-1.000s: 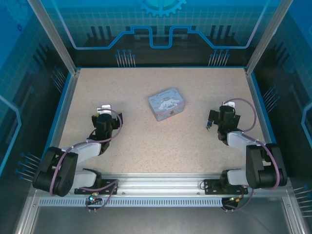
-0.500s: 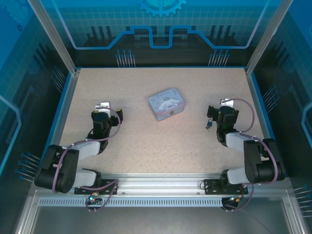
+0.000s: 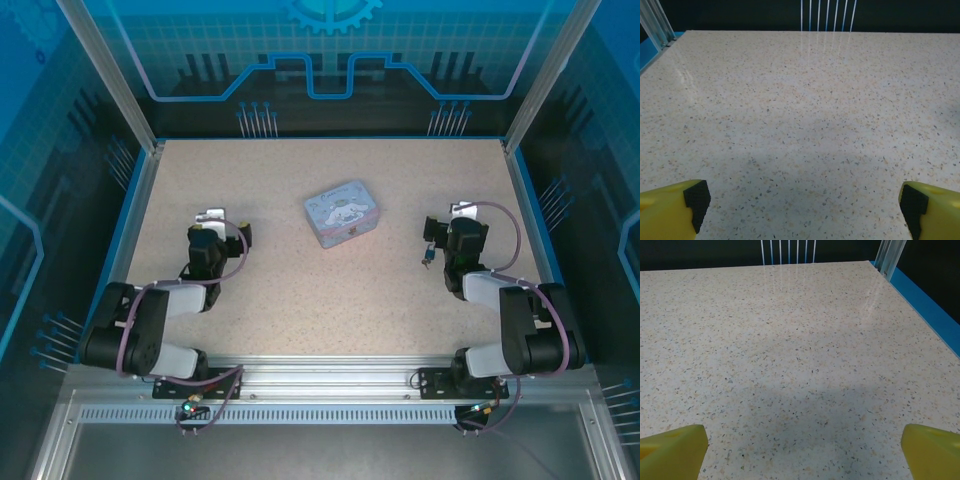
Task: Unlock a padlock with a key
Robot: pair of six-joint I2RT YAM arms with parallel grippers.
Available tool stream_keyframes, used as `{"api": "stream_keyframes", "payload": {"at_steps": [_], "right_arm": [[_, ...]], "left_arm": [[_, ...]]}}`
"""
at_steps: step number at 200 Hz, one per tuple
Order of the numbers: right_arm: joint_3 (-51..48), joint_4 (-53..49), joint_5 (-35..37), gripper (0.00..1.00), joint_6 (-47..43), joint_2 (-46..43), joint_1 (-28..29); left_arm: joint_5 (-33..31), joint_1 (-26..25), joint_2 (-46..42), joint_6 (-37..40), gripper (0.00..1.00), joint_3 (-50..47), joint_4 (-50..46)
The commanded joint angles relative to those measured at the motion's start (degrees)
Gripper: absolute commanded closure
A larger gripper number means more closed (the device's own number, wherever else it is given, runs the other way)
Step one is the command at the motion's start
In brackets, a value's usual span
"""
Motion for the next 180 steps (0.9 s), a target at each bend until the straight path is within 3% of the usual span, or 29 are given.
{"api": "stream_keyframes", "payload": {"at_steps": [1,31,48,57,67,77,86,95,135,180], "right_arm": [[0.09,2.04,-1.28,0.00,-1.19,0.24,0.65],[-1.87,6.06,-2.21,0.00,-2.67,0.53,1.44],[-3.03,9.05,-6.72,0.00,-4.56,1.14,1.44],[-3.52,10.74,-10.00,0.00,-5.84,2.61,1.41],[-4.37,18.86,-10.48,0.00,-7.18,7.24,1.44],[-0.69,6.94,-12.34,0.00,-5.84,4.98,0.67],[-2.13,13.36,-12.44,0.00,-6.72,6.61,0.64],[-1.12,8.37,-12.65,0.00,-5.98,5.26,0.50],[-1.76,10.87,-7.96,0.00,-6.90,5.74,2.62],[-1.44,10.11,-9.89,0.00,-6.78,5.71,1.93]], "left_arm": [[1.78,0.79,2.73,1.76,0.01,0.60,5.77],[1.98,0.99,4.39,1.40,0.01,0.38,7.65],[2.73,1.30,7.54,1.83,0.01,0.04,11.52],[3.65,1.80,6.66,0.95,0.01,0.72,7.96],[4.68,2.38,7.22,0.85,0.01,1.06,8.77],[5.67,3.12,6.74,0.06,0.01,2.03,5.95],[7.55,4.26,6.99,-0.57,0.01,2.72,5.26],[9.00,4.90,6.71,-0.99,0.01,3.00,4.18],[9.14,4.99,6.89,-1.00,0.01,2.95,4.54],[9.21,4.99,6.94,-0.99,0.01,2.97,4.31]]}}
